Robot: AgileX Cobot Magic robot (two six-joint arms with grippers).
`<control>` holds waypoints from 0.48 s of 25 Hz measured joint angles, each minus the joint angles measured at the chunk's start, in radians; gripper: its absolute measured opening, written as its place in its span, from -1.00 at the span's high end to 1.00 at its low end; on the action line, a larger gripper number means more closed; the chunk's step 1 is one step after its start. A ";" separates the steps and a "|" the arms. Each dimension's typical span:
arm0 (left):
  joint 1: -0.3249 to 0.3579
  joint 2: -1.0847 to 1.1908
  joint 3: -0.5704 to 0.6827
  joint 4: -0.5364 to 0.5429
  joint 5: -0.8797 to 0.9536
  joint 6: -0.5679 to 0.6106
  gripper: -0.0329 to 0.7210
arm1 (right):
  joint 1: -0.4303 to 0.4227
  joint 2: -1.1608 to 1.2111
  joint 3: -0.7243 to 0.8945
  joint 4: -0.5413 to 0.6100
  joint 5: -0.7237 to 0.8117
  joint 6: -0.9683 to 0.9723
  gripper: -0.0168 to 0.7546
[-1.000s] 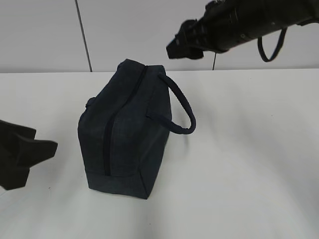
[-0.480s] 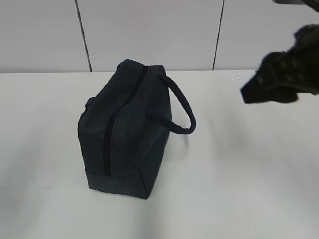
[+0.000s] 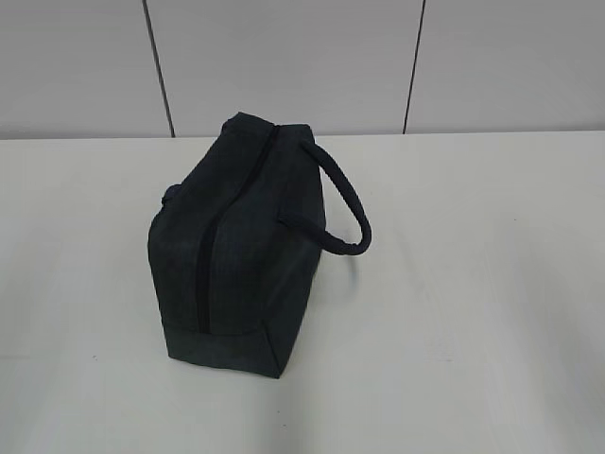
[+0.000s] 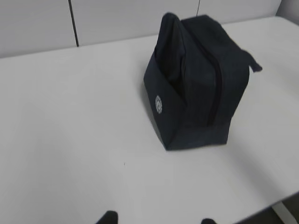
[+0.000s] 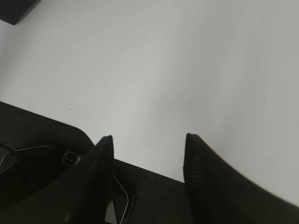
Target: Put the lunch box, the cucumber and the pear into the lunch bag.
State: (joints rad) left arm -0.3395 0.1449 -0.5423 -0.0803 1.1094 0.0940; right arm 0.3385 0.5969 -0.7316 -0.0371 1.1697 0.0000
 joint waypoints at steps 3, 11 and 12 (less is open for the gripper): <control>0.000 -0.042 0.000 0.006 0.036 0.000 0.06 | 0.000 -0.150 0.066 -0.002 0.038 0.000 -0.04; 0.000 -0.106 0.020 0.007 0.002 0.000 0.10 | 0.000 -0.521 0.211 -0.036 -0.007 -0.026 -0.04; 0.000 -0.107 0.020 0.007 0.001 0.000 0.10 | 0.000 -0.553 0.215 -0.041 -0.014 -0.026 -0.04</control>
State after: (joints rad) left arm -0.3395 0.0375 -0.5224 -0.0735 1.1108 0.0936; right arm 0.3385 0.0437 -0.5164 -0.0780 1.1553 -0.0256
